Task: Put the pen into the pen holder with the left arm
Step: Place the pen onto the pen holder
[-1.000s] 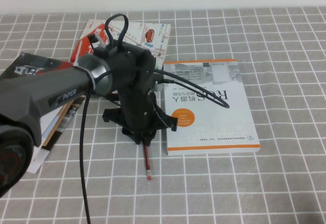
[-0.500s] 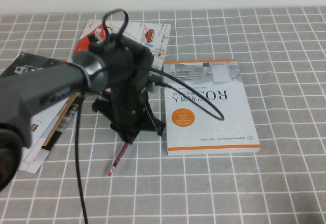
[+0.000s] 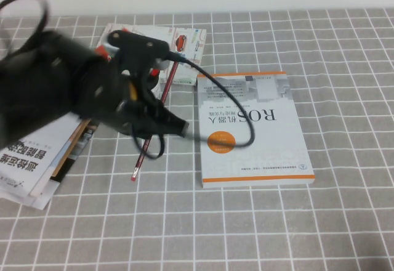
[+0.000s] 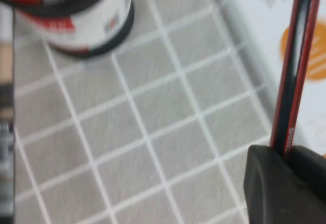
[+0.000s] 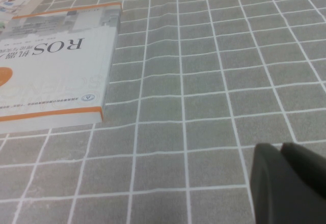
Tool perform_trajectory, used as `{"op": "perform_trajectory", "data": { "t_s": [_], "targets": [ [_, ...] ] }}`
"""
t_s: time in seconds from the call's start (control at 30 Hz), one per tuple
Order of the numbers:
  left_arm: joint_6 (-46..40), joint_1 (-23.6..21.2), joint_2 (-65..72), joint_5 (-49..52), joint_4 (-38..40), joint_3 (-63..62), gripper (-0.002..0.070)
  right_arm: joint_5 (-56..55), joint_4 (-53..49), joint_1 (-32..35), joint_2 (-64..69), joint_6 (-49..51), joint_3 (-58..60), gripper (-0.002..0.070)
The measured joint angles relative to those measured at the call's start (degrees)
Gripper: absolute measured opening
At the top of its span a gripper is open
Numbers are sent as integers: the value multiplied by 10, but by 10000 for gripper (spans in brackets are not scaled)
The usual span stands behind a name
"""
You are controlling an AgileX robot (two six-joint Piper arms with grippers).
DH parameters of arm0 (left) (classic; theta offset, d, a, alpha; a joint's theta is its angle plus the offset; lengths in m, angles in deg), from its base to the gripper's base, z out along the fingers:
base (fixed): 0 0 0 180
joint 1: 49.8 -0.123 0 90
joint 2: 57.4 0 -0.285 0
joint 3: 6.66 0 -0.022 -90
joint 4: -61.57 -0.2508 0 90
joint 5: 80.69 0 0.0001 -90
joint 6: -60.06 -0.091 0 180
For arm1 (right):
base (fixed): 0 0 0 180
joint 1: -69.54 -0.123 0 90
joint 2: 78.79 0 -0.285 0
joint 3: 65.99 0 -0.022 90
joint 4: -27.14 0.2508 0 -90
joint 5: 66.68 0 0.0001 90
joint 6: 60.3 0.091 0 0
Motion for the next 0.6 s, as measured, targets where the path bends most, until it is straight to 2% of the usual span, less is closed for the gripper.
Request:
{"op": "perform_trajectory", "data": {
  "t_s": [0.17,0.3,0.43,0.6],
  "targets": [
    [1,0,-79,-170,-14,117,22,0,0,0,0,0,0,-14],
    [17,-7,-115,-359,-39,197,22,0,0,0,0,0,0,-14],
    [23,-43,-118,-518,-43,249,22,0,0,0,0,0,0,-14],
    [28,-105,-105,-636,-39,267,22,0,0,0,0,0,0,-14]
  ]
}}
